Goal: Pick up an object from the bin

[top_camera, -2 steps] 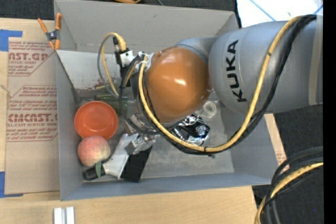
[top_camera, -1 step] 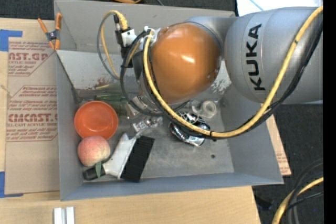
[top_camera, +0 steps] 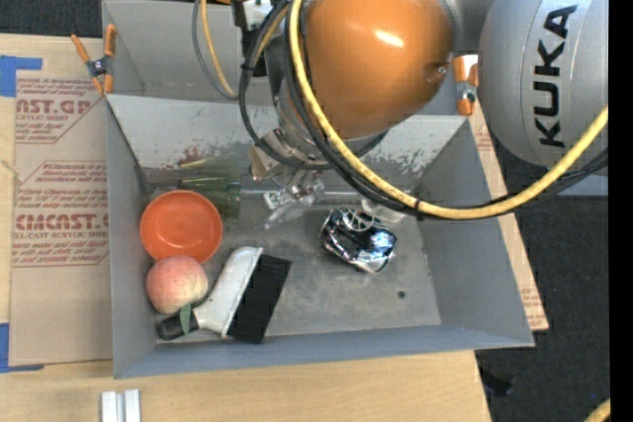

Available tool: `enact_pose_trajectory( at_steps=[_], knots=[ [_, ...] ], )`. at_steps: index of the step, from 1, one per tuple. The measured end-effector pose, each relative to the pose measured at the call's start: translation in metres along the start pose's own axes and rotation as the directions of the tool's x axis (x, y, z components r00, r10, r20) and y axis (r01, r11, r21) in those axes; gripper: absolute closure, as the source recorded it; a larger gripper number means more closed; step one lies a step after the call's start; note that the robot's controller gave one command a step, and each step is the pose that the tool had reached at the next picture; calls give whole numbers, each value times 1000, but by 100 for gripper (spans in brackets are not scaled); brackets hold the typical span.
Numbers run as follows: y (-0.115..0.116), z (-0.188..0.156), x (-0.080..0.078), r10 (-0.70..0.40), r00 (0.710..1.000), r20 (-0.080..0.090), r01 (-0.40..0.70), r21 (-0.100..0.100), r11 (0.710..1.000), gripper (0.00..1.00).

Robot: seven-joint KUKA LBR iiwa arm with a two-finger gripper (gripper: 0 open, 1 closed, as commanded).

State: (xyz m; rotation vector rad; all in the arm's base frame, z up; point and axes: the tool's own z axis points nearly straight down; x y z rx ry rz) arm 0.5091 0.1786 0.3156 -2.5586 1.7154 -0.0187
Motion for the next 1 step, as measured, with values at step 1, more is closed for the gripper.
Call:
enact_pose_trajectory(
  at_steps=[1],
  knots=[
    [16,73,2,-32,999,1,32,3,999,100]
  ],
)
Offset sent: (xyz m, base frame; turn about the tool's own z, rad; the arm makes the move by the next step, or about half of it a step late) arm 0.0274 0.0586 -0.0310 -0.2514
